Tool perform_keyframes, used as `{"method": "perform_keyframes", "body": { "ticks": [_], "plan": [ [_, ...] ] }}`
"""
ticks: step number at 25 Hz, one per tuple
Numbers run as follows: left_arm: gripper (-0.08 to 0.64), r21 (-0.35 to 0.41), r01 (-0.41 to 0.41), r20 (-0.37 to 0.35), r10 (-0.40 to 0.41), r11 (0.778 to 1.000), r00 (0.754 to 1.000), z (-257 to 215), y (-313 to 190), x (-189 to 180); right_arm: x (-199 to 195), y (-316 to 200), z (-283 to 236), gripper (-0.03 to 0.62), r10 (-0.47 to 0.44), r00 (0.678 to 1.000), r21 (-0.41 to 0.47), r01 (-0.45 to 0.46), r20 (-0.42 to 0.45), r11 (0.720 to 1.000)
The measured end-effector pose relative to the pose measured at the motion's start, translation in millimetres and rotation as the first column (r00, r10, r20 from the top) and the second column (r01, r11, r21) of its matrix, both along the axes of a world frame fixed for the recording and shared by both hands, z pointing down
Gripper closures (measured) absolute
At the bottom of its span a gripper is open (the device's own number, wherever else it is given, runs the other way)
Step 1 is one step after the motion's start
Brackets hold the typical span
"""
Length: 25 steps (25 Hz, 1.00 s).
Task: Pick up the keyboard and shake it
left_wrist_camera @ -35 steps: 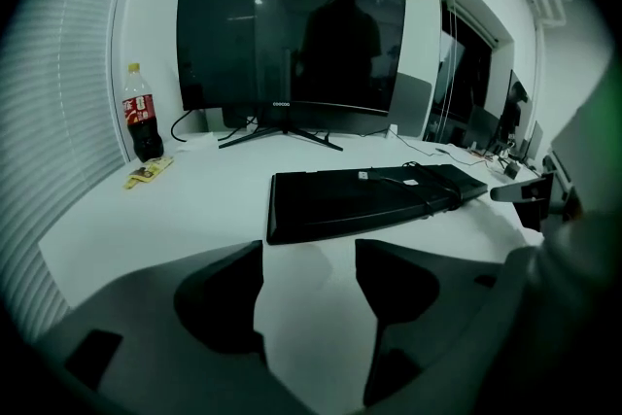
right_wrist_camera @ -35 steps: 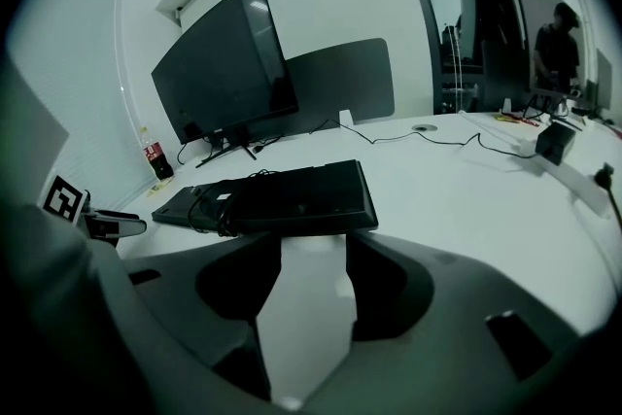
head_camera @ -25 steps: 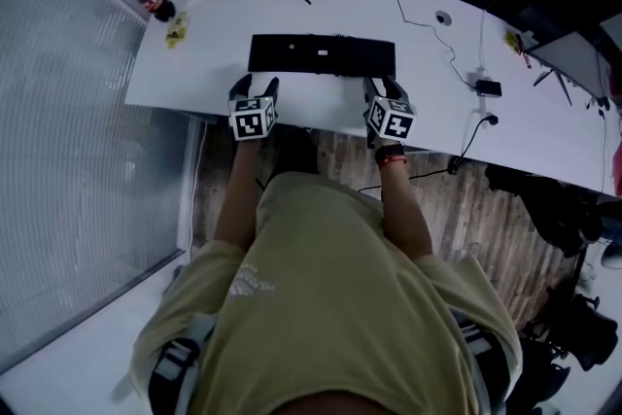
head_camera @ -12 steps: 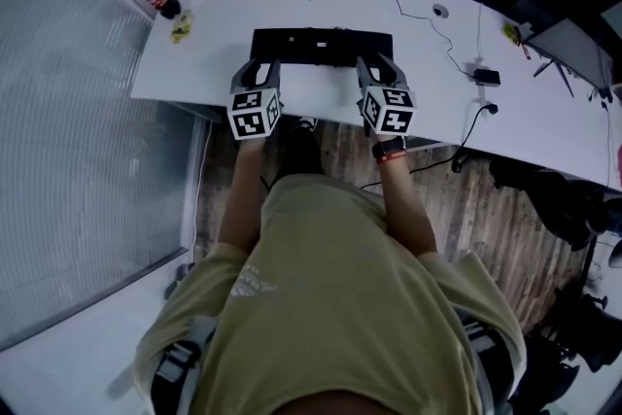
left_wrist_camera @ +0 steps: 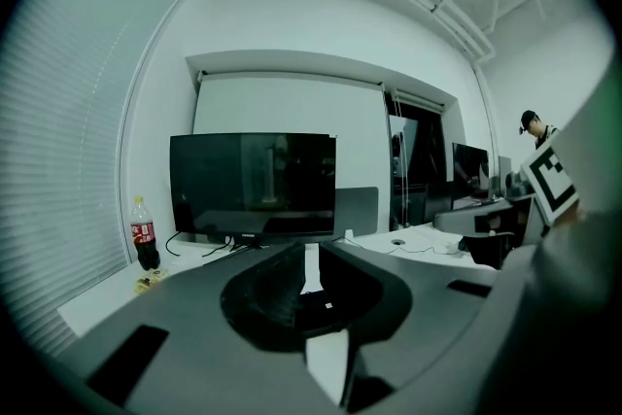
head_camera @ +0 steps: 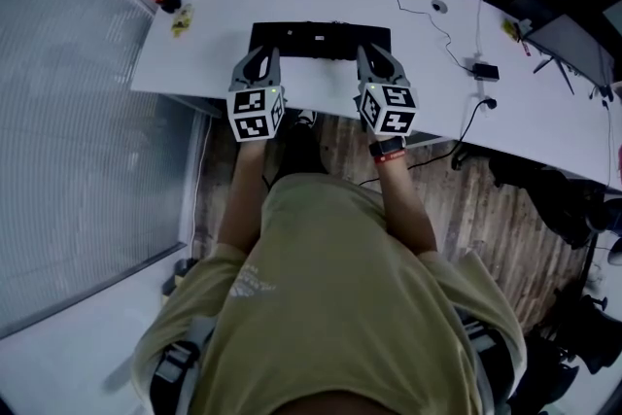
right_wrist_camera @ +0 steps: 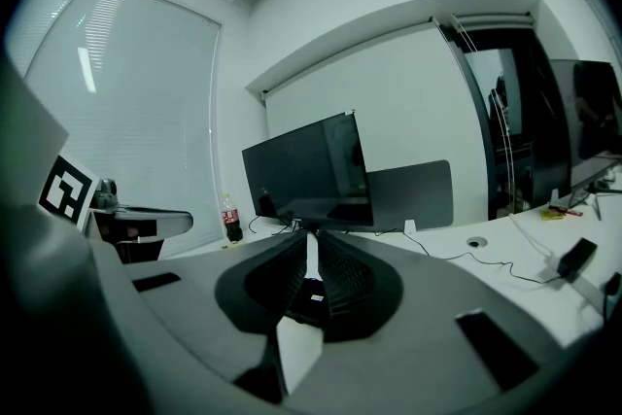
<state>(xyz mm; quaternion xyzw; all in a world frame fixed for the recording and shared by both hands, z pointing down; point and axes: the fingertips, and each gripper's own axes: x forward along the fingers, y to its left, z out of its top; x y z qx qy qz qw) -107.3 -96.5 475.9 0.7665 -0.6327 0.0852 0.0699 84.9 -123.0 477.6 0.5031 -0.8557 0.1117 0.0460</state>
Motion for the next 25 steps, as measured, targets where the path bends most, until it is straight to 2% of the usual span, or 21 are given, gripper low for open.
{"method": "perform_keyframes", "body": {
  "ticks": [13, 18, 22, 25],
  "plan": [
    [0.54, 0.003, -0.001, -0.014, 0.001, 1.0, 1.0, 4, 7, 15, 14, 5, 12, 0.558, -0.009, 1.0, -0.03, 0.009, -0.004, 1.0],
    [0.54, -0.01, -0.042, -0.012, 0.041, 0.999, 0.999, 10, -1, 28, 25, -2, 19, 0.558, 0.006, 1.0, -0.048, -0.006, 0.002, 0.999],
    [0.54, -0.033, -0.091, -0.063, 0.089, 0.995, 0.994, 14, -12, 43, 35, -10, 28, 0.558, 0.027, 1.0, -0.064, -0.027, 0.009, 0.998],
    [0.54, -0.064, -0.131, -0.058, 0.128, 0.989, 0.99, 21, -22, 59, 49, -16, 36, 0.558, 0.05, 0.999, -0.085, -0.049, 0.02, 0.995]
  ]
}}
